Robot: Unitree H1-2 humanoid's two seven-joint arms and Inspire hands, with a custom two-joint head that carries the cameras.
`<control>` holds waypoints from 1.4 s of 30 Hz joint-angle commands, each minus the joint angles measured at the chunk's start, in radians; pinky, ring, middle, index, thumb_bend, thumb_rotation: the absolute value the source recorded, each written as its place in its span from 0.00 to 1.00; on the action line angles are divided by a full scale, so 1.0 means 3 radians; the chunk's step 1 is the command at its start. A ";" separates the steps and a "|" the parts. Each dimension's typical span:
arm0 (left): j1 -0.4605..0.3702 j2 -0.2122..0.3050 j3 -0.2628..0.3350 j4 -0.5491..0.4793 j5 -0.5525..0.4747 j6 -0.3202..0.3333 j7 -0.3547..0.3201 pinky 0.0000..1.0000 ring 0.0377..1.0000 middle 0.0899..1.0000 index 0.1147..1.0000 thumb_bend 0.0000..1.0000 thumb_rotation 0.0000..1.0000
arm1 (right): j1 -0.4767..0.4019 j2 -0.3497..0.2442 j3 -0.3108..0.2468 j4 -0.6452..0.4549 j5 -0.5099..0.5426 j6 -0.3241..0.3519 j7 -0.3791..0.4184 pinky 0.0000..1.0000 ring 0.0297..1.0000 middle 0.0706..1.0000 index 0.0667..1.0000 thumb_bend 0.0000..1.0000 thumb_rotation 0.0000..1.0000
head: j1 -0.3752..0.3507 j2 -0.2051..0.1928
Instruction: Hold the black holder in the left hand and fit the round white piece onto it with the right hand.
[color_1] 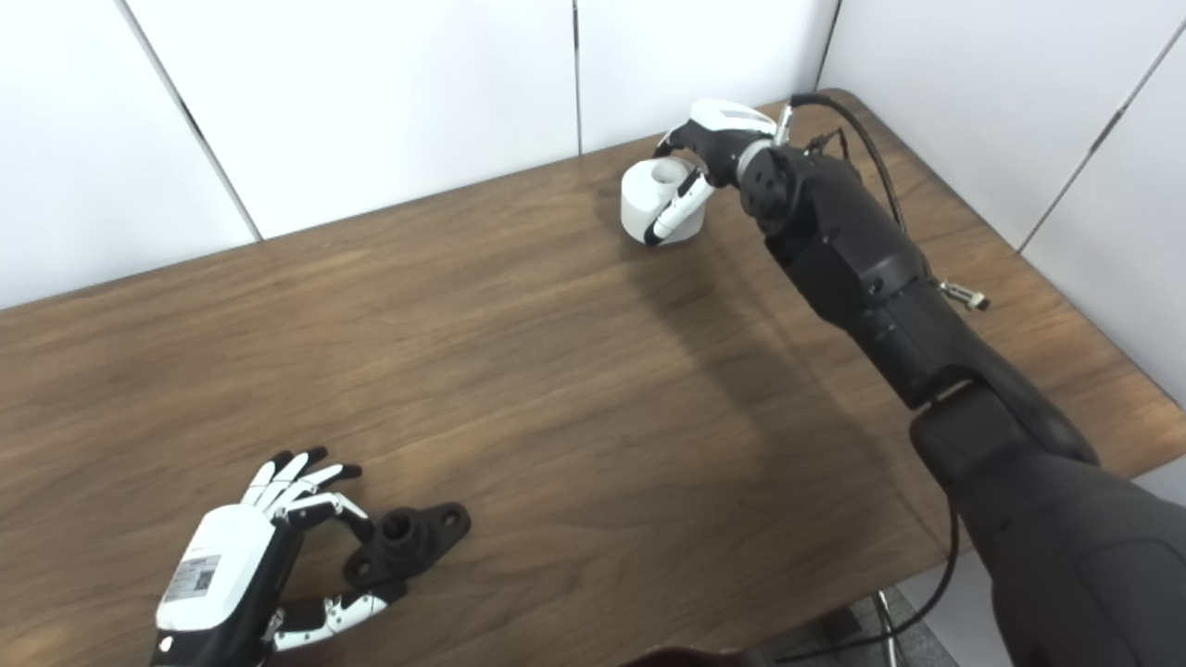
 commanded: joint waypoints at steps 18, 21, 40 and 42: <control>0.0155 0.0024 -0.0059 0.0088 0.0187 0.0110 -0.0265 1.00 0.94 0.82 0.42 0.52 0.06 | -0.0281 -0.0053 -0.0079 -0.0027 -0.0017 -0.0003 -0.0037 0.97 0.97 0.90 0.74 0.83 0.25 | 0.0030 0.0021; 0.0156 0.0024 -0.0059 0.0082 0.0187 0.0112 -0.0272 1.00 0.94 0.82 0.42 0.52 0.06 | -0.0272 -0.0066 -0.0062 -0.0040 -0.0023 -0.0003 -0.0034 0.97 0.97 0.90 0.74 0.83 0.26 | 0.0030 0.0021; 0.0167 0.0035 -0.0046 0.0041 0.0167 0.0136 -0.0301 1.00 0.94 0.82 0.42 0.52 0.06 | -0.0224 -0.0161 -0.0035 -0.0086 -0.0043 0.0002 0.0089 0.97 0.99 0.91 0.75 0.84 0.26 | 0.0026 0.0044; 0.0167 0.0038 -0.0042 0.0048 0.0163 0.0125 -0.0294 0.99 0.94 0.82 0.42 0.52 0.06 | -0.0221 -0.0159 -0.0029 -0.0095 -0.0059 0.0004 0.0097 0.96 0.99 0.91 0.75 0.84 0.26 | 0.0018 0.0050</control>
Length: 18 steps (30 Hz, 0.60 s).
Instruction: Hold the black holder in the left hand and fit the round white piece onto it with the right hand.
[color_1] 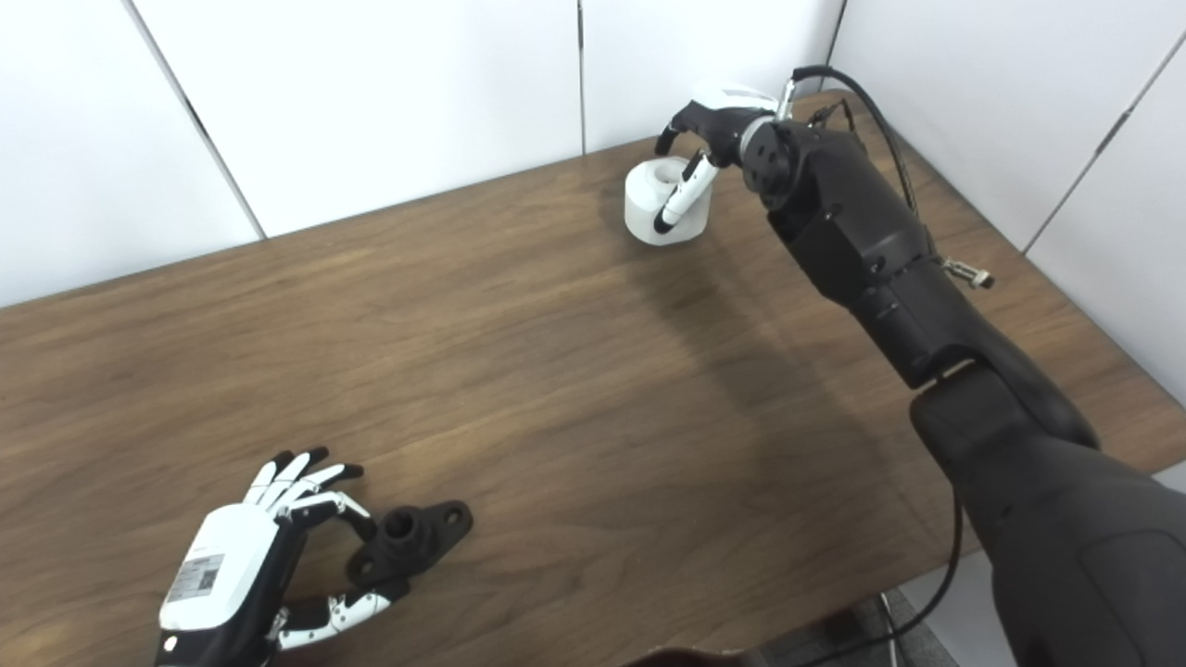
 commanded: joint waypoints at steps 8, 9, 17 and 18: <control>0.0142 0.0090 -0.0044 0.0094 0.0100 0.0070 -0.0260 1.00 0.95 0.82 0.42 0.52 0.06 | -0.0127 -0.0088 -0.0034 -0.0080 -0.0025 0.0001 -0.0054 0.97 1.00 0.92 0.75 0.84 0.25 | -0.0003 0.0006; 0.0143 0.0089 -0.0043 0.0096 0.0096 0.0068 -0.0258 1.00 0.95 0.82 0.42 0.52 0.06 | -0.0125 -0.0087 -0.0034 -0.0083 -0.0021 0.0001 -0.0054 0.97 1.00 0.92 0.75 0.84 0.25 | -0.0003 0.0006; 0.0142 0.0094 -0.0044 0.0105 0.0096 0.0049 -0.0245 0.99 0.94 0.82 0.42 0.52 0.06 | -0.0122 -0.0083 -0.0015 -0.0072 -0.0032 0.0001 -0.0059 0.97 1.00 0.92 0.75 0.84 0.25 | -0.0011 0.0005; 0.0142 0.0094 -0.0044 0.0104 0.0096 0.0048 -0.0245 0.99 0.94 0.82 0.42 0.52 0.06 | -0.0122 -0.0086 -0.0011 -0.0071 -0.0029 -0.0001 -0.0060 0.97 0.99 0.92 0.74 0.84 0.24 | -0.0009 0.0005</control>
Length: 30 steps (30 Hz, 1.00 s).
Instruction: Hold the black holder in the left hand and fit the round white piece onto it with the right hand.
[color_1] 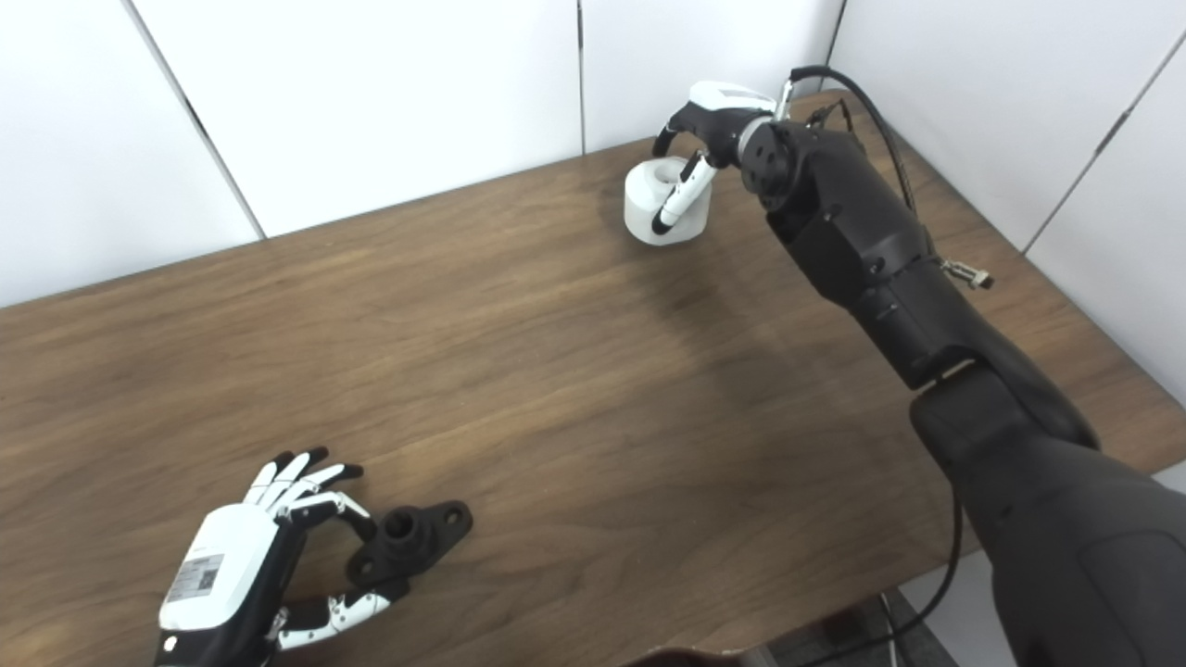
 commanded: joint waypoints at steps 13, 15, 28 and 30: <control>0.0141 0.0092 -0.0032 0.0108 0.0058 0.0031 -0.0219 0.99 0.94 0.82 0.42 0.52 0.06 | -0.0108 -0.0093 0.0012 -0.0059 -0.0033 0.0002 -0.0063 0.96 1.00 0.92 0.74 0.84 0.25 | -0.0010 0.0005; 0.0140 0.0090 -0.0032 0.0108 0.0059 0.0030 -0.0216 0.99 0.94 0.82 0.42 0.52 0.06 | -0.0107 -0.0094 0.0013 -0.0058 -0.0025 -0.0003 -0.0071 0.96 1.00 0.92 0.74 0.84 0.25 | -0.0010 0.0005; 0.0136 0.0079 -0.0037 0.0104 0.0073 0.0033 -0.0216 0.99 0.94 0.82 0.42 0.52 0.06 | -0.0111 -0.0097 -0.0013 -0.0045 0.0028 -0.0036 -0.0143 0.97 0.99 0.91 0.72 0.82 0.21 | 0.0000 0.0006; 0.0135 0.0076 -0.0038 0.0098 0.0076 0.0042 -0.0226 0.99 0.94 0.82 0.42 0.52 0.06 | -0.0102 -0.0092 -0.0038 -0.0041 0.0067 -0.0070 -0.0193 0.96 0.97 0.88 0.67 0.81 0.18 | 0.0000 0.0008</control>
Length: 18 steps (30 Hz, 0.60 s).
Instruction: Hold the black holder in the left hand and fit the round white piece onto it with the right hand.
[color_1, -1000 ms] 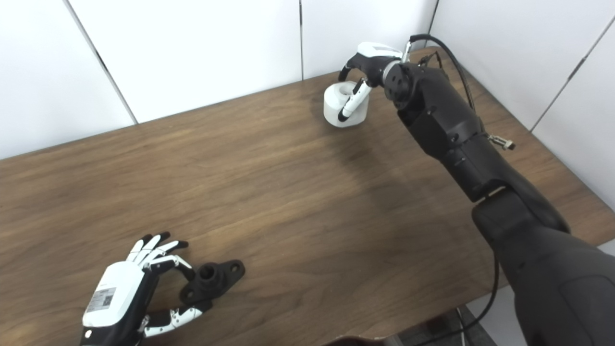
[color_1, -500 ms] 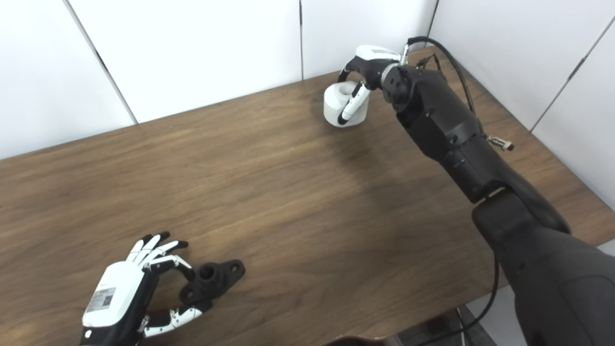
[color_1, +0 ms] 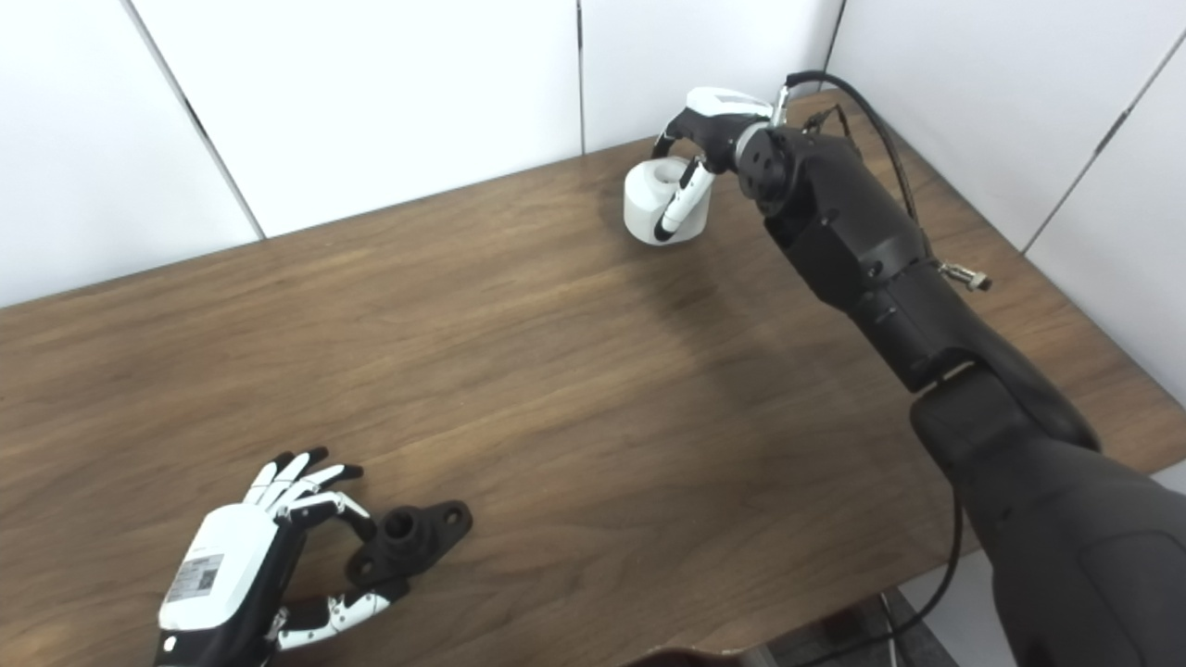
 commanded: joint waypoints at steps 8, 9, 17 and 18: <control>0.0130 0.0064 -0.0041 0.0098 0.0065 0.0044 -0.0226 0.99 0.94 0.82 0.42 0.52 0.06 | -0.0083 -0.0127 -0.0073 -0.0036 0.0130 -0.0247 -0.0238 0.98 0.94 0.81 0.45 0.52 0.13 | 0.0007 -0.0001; 0.0127 0.0063 -0.0041 0.0099 0.0062 0.0042 -0.0227 0.99 0.94 0.82 0.42 0.52 0.06 | -0.0081 -0.0132 -0.0068 -0.0030 0.0132 -0.0262 -0.0241 0.98 0.94 0.81 0.45 0.52 0.13 | 0.0013 -0.0002; 0.0125 0.0034 -0.0022 0.0105 0.0049 0.0050 -0.0215 0.99 0.94 0.82 0.42 0.52 0.06 | -0.0057 -0.0172 -0.0050 -0.0007 0.0152 -0.0364 -0.0210 0.95 0.91 0.79 0.45 0.52 0.13 | 0.0026 -0.0005; 0.0125 0.0032 -0.0018 0.0107 0.0046 0.0047 -0.0211 0.99 0.94 0.82 0.42 0.52 0.06 | -0.0052 -0.0179 -0.0048 -0.0005 0.0155 -0.0374 -0.0207 0.94 0.91 0.79 0.45 0.52 0.13 | 0.0026 -0.0005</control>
